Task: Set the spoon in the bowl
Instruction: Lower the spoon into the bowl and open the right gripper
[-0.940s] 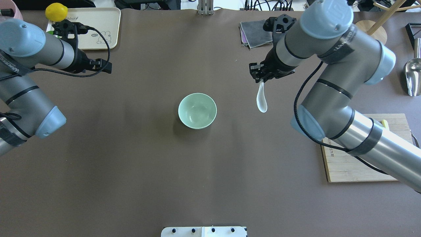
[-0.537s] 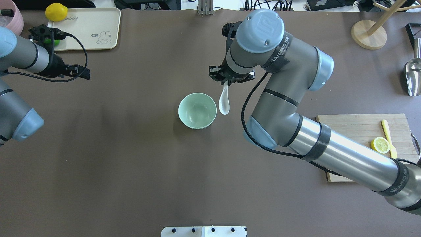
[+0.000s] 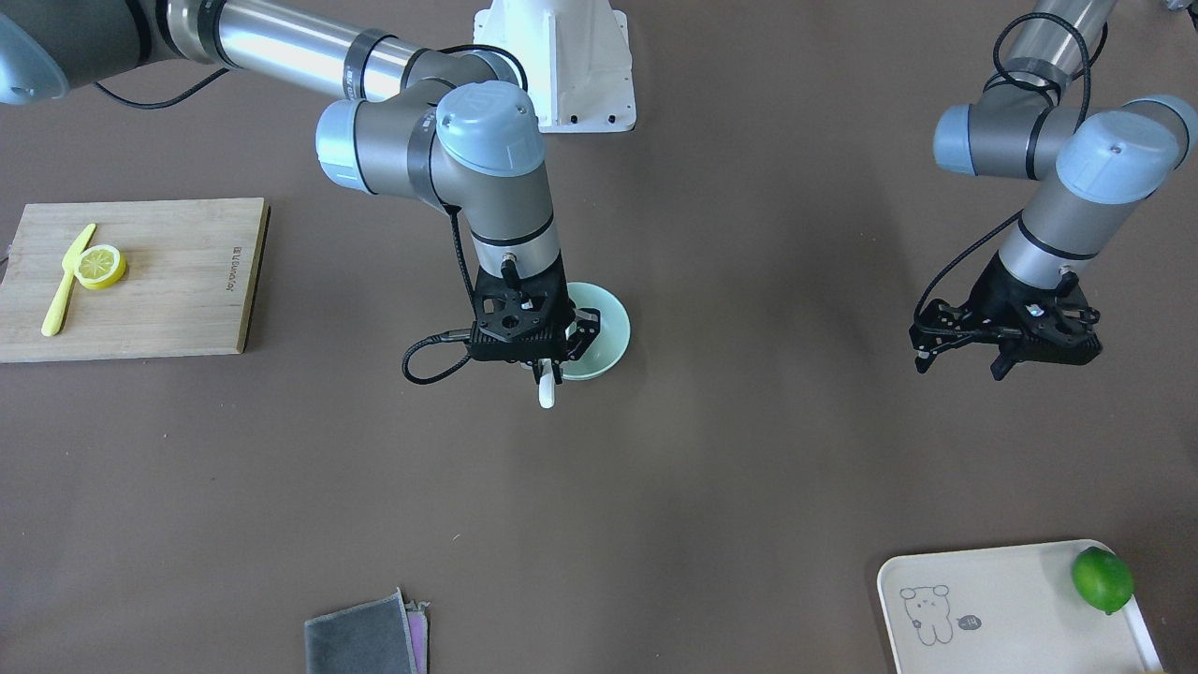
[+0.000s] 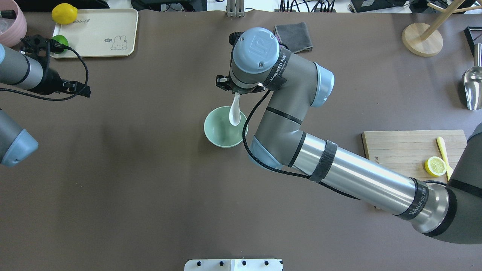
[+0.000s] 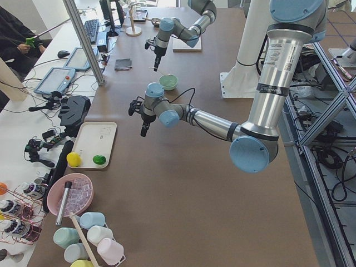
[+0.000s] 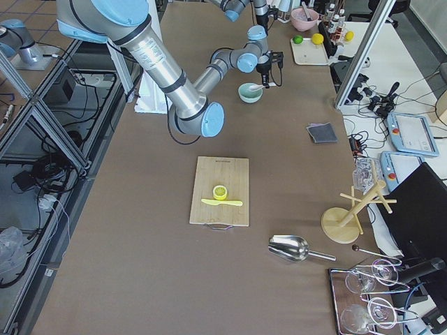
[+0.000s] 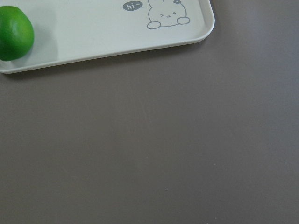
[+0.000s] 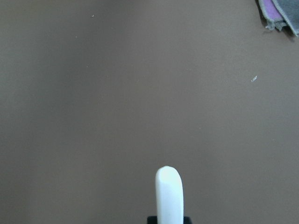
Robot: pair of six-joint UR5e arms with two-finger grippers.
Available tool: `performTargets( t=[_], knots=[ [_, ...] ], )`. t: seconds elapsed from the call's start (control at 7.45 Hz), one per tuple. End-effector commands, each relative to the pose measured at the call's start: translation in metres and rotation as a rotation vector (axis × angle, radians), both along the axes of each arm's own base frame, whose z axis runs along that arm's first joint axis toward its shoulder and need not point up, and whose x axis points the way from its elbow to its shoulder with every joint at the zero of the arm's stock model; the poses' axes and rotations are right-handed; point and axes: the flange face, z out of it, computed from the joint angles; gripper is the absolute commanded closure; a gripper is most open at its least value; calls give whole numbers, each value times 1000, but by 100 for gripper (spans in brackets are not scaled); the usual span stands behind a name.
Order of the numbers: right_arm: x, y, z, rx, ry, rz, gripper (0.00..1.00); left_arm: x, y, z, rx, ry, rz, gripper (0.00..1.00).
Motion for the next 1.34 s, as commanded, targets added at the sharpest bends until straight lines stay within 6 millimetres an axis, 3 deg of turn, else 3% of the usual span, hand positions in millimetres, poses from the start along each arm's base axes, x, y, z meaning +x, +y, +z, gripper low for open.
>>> performTargets(
  t=[0.0,0.67,1.07,1.21],
  knots=[
    [-17,8,5,-4,2,-3,100,1,0,3,-1,-6,-1,2],
    [-44,40,-5,5,-32,-4,100,4,0,7,-6,-11,2,2],
    [-43,40,-7,16,-47,-4,100,5,-1,4,-2,-8,2,2],
    [-42,40,-5,17,-47,-3,3,5,-2,2,2,-5,2,2]
  ],
)
